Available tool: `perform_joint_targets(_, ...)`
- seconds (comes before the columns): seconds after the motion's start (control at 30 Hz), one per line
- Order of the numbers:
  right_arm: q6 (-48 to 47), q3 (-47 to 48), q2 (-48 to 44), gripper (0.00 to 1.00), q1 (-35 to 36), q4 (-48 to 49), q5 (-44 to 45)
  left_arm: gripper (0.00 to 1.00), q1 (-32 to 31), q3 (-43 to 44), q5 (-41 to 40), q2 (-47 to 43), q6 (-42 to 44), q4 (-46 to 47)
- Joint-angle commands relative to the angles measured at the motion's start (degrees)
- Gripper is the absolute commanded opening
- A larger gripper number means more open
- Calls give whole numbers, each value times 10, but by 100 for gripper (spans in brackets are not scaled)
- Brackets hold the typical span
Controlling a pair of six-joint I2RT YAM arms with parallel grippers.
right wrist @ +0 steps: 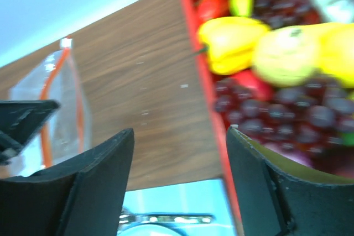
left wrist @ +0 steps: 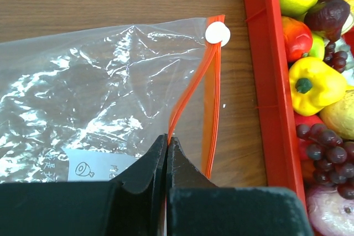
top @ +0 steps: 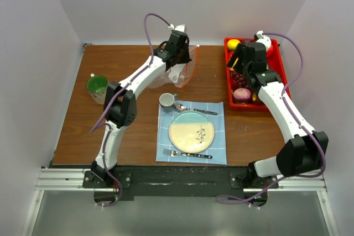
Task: Place the food in the zip-top bag and seal the zipper
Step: Pick up the fake fruit from the bin.
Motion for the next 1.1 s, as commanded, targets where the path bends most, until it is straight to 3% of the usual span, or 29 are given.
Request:
perform_joint_targets(0.0,-50,19,-8,74,-41,-68,61,0,-8,22,25,8,-23,56)
perform_joint_targets(0.13,-44,25,-10,76,-61,-104,57,0,-13,27,35,16,-26,60)
perform_joint_targets(0.27,-24,-16,-56,89,-75,-137,94,0,-14,25,36,16,-24,61)
perform_joint_targets(0.47,-4,-70,-102,99,-92,-152,108,0,-13,23,41,15,-26,67)
perform_joint_targets(0.8,30,-129,-73,99,-206,-84,-75,0,-14,15,46,9,-27,72)
perform_joint_targets(1.07,93,-167,-55,99,-247,-29,-142,0,-14,12,45,10,-28,74)
